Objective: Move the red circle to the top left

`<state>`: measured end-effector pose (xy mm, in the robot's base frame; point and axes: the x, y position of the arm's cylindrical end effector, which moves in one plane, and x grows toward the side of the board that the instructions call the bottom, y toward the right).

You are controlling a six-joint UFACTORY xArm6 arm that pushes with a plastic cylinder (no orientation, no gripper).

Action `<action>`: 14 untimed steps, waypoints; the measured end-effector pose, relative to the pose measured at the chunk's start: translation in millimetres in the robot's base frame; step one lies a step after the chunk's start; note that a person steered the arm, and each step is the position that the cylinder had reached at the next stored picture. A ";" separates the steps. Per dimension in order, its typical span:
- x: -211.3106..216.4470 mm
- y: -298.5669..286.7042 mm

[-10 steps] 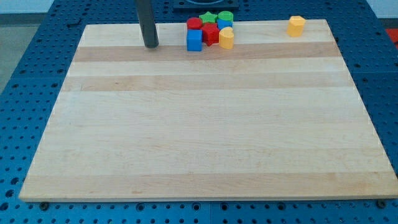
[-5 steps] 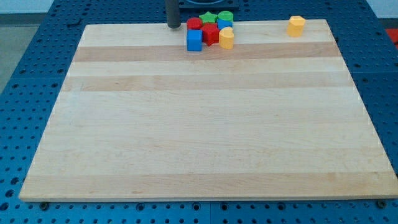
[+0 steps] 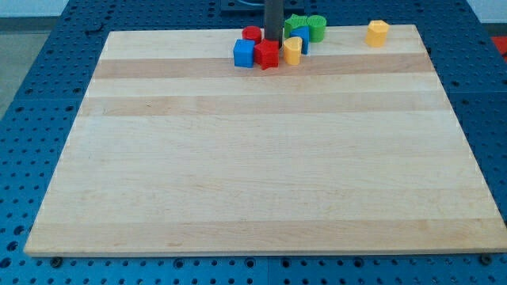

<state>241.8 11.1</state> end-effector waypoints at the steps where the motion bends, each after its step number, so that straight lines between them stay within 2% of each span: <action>1: -16.0 -27.7; 2: -49.5 -59.6; 6: -49.5 -177.0; 7: -49.9 -183.3; 8: -49.4 -159.8; 10: -11.8 -147.3; 11: -11.4 -169.9; 13: -41.7 -213.6; 14: -40.3 -210.9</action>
<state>201.5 -199.7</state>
